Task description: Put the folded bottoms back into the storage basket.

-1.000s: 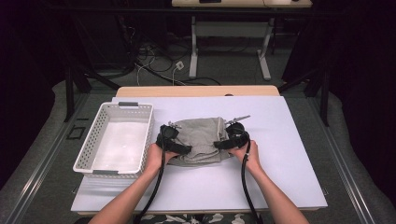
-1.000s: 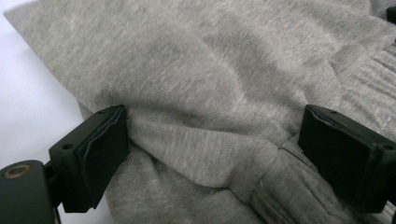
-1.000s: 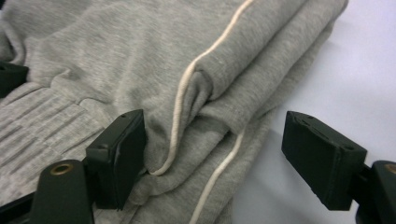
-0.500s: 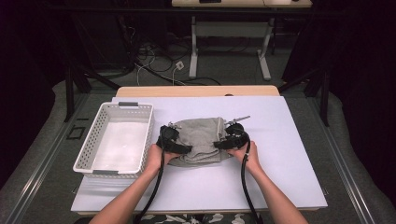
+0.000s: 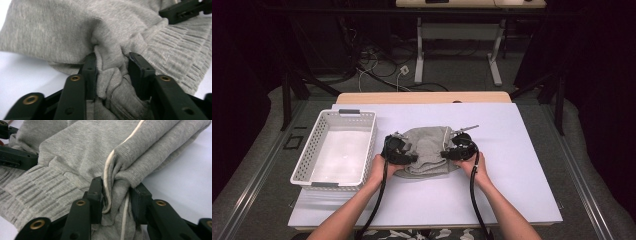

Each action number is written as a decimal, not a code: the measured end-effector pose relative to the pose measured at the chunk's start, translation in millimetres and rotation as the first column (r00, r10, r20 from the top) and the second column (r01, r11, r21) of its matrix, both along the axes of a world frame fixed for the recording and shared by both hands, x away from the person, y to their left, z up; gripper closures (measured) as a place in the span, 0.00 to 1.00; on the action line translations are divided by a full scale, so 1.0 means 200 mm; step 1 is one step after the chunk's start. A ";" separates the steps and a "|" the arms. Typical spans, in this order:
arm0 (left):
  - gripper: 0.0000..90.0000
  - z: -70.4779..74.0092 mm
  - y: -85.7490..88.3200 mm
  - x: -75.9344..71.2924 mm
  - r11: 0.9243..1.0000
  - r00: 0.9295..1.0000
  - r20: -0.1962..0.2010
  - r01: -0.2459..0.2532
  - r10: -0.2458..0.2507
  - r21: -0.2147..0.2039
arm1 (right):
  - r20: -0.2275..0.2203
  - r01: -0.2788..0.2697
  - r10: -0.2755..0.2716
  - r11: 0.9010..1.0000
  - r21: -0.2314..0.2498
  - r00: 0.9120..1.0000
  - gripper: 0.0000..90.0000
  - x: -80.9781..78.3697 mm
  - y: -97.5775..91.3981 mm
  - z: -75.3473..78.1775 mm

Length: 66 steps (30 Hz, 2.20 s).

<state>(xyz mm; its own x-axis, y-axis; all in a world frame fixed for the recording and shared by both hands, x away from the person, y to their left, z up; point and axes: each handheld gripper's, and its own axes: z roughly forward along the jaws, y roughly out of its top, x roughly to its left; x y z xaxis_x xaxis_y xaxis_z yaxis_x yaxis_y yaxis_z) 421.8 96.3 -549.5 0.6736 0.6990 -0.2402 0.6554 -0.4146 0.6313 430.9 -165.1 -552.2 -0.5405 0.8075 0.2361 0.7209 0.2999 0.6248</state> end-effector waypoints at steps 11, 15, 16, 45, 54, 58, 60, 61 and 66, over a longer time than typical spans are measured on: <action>0.79 0.01 0.02 0.00 1.000 1.000 0.017 0.004 -0.003 -0.021 | 0.043 -0.002 0.003 1.000 -0.014 0.999 0.82 -0.03 0.01 0.02; 0.80 0.02 0.02 0.00 1.000 1.000 0.026 0.006 -0.006 -0.016 | 0.054 -0.005 0.006 1.000 -0.011 0.999 0.82 -0.03 0.01 0.03; 0.80 0.02 0.02 -0.01 1.000 1.000 0.031 0.004 -0.004 -0.019 | 0.056 -0.007 0.008 1.000 -0.016 0.998 0.83 -0.03 0.01 0.03; 0.80 0.11 0.03 -0.04 0.999 0.995 0.098 0.016 -0.012 -0.043 | 0.144 -0.030 0.035 0.999 -0.039 0.989 0.84 -0.09 0.02 0.13; 0.80 0.15 0.03 -0.06 0.998 0.990 0.138 0.022 -0.014 -0.058 | 0.170 -0.030 0.034 0.999 -0.027 0.985 0.84 -0.11 0.00 0.17; 0.80 0.16 0.03 -0.07 0.998 0.988 0.152 0.027 -0.018 -0.056 | 0.179 -0.031 0.034 0.999 -0.022 0.983 0.84 -0.11 0.00 0.19; 0.80 0.16 0.03 -0.07 0.998 0.987 0.158 0.025 -0.015 -0.060 | 0.181 -0.031 0.035 0.999 -0.020 0.983 0.84 -0.12 0.00 0.19; 0.80 0.17 0.03 -0.08 0.998 0.987 0.160 0.024 -0.014 -0.062 | 0.183 -0.030 0.034 0.999 -0.020 0.983 0.84 -0.12 0.00 0.20; 0.81 0.19 0.02 -0.09 0.997 0.984 0.177 0.029 -0.017 -0.065 | 0.198 -0.032 0.035 0.999 -0.020 0.979 0.84 -0.13 -0.01 0.22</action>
<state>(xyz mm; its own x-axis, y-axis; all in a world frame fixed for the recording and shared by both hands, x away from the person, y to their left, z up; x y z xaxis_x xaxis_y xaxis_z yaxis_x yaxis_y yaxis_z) 404.4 101.0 -511.9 0.7255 0.6688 -0.1624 0.5223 -0.3813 0.7628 405.6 -166.6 -508.7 -0.6019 0.7912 0.1081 0.5723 0.3330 0.7494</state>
